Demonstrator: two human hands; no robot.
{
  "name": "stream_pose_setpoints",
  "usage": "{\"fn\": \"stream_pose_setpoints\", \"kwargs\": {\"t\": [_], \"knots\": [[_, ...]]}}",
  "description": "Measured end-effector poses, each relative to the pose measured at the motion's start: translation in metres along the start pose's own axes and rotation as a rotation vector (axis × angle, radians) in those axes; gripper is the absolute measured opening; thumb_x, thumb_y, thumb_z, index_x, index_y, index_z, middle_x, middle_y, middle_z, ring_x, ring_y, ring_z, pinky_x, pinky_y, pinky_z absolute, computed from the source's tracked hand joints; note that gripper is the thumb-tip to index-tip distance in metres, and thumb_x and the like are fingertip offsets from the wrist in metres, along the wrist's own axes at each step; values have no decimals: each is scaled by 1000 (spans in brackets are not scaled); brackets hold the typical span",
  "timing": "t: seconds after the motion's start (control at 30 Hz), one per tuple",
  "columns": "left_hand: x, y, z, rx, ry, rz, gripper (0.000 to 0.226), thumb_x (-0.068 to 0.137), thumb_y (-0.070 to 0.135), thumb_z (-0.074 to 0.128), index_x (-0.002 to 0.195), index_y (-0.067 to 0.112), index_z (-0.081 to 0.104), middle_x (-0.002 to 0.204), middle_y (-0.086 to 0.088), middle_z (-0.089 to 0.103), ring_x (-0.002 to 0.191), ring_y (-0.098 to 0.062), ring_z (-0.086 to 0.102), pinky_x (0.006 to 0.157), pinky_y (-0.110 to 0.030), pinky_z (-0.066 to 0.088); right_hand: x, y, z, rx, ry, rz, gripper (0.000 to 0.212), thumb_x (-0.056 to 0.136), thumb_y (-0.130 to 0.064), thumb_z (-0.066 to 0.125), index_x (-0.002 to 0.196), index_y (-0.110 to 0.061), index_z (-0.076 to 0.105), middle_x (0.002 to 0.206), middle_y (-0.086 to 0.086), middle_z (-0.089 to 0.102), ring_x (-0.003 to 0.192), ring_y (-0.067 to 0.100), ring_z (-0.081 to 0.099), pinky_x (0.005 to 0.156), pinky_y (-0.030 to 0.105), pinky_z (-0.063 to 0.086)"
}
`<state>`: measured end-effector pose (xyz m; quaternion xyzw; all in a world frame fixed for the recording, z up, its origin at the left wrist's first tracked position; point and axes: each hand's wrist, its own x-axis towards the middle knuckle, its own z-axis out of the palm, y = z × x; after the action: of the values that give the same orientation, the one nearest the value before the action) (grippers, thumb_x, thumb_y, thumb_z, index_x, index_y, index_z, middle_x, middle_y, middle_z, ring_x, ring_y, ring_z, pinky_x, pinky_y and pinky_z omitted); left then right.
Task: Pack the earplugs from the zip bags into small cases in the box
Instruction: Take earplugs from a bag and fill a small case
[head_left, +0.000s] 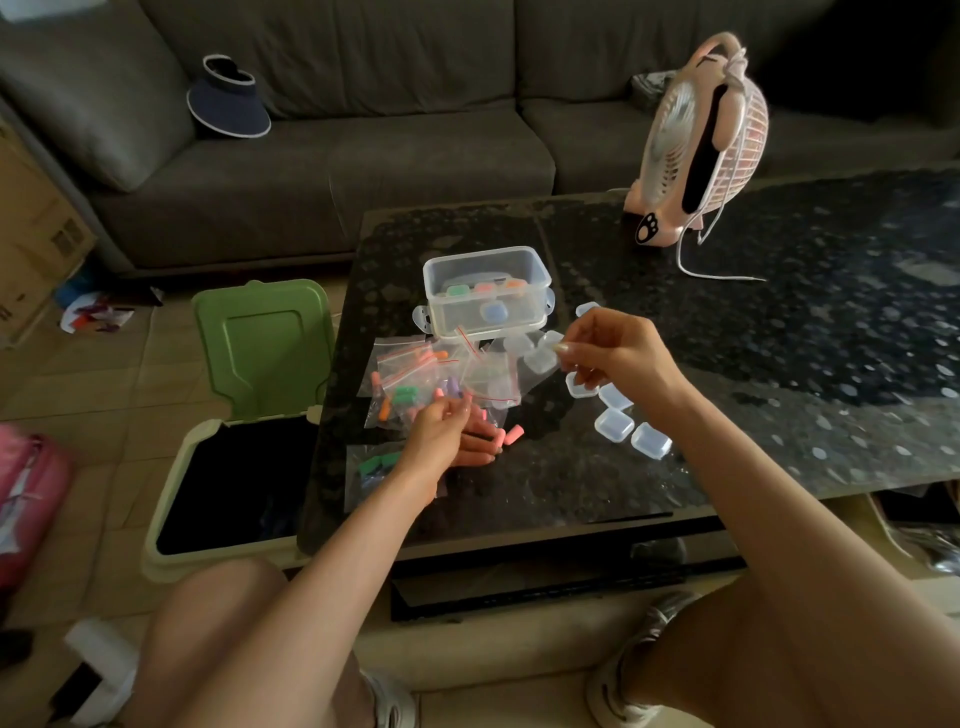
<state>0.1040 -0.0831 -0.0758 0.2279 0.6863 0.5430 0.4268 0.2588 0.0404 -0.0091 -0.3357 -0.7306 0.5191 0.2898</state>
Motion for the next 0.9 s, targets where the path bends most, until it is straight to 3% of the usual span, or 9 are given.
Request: {"fn": "stream_pose_setpoints", "kwargs": {"t": [0.2,0.3,0.43,0.53,0.6,0.67,0.73,0.83,0.9], "knots": [[1,4,-5,-143,7,222,29,98,36,40,114,18,56,110,-10,65,91,-24,67,72,-33,59,2,-4,6,39,-97,23,8,87,-7,64,81,-6,59,68,6,67,55,16,59,53,20,50],[-4,6,-7,-187,-44,288,61,90,62,28,111,17,62,110,-8,68,96,-29,67,71,-37,59,4,-3,10,52,-81,54,9,86,-8,66,80,-6,59,68,7,67,55,17,59,52,21,50],[-4,8,-8,-175,-84,310,106,50,96,37,109,12,64,103,-4,71,87,-21,69,63,-29,57,7,1,14,47,-28,122,9,86,-11,67,81,-7,61,72,10,68,56,17,60,56,23,50],[-6,10,-10,-51,-54,383,92,53,87,54,107,13,64,99,3,71,87,-11,69,69,-22,55,8,3,16,70,-3,177,9,87,-13,66,82,-7,60,73,10,69,57,17,60,57,24,50],[-8,10,-10,63,-38,400,64,68,65,65,102,12,63,98,3,68,83,-7,67,67,-16,51,7,3,17,99,1,196,10,87,-14,66,82,-8,60,73,9,69,56,16,61,56,23,50],[-4,8,-11,153,43,399,24,82,34,69,90,12,63,88,2,65,79,-13,62,69,-22,49,7,3,17,125,-25,209,11,87,-16,66,87,-6,61,72,7,71,55,15,62,56,23,51],[1,5,-16,187,163,397,8,86,18,66,81,16,60,80,-1,63,74,-19,61,73,-31,50,7,7,18,39,-60,226,18,87,-21,67,98,-8,62,76,5,72,56,15,64,55,24,54],[14,3,-31,171,394,330,8,89,19,61,83,16,57,81,-5,65,68,-18,65,79,-40,54,5,21,16,-578,-39,168,35,80,-32,74,107,-17,59,96,4,67,81,19,66,69,32,55],[24,3,-42,191,543,286,8,89,19,60,90,11,58,88,-8,66,72,-18,64,78,-40,55,0,29,12,-977,-42,173,45,78,-36,74,116,-17,57,113,6,58,102,26,59,77,32,45]]}}
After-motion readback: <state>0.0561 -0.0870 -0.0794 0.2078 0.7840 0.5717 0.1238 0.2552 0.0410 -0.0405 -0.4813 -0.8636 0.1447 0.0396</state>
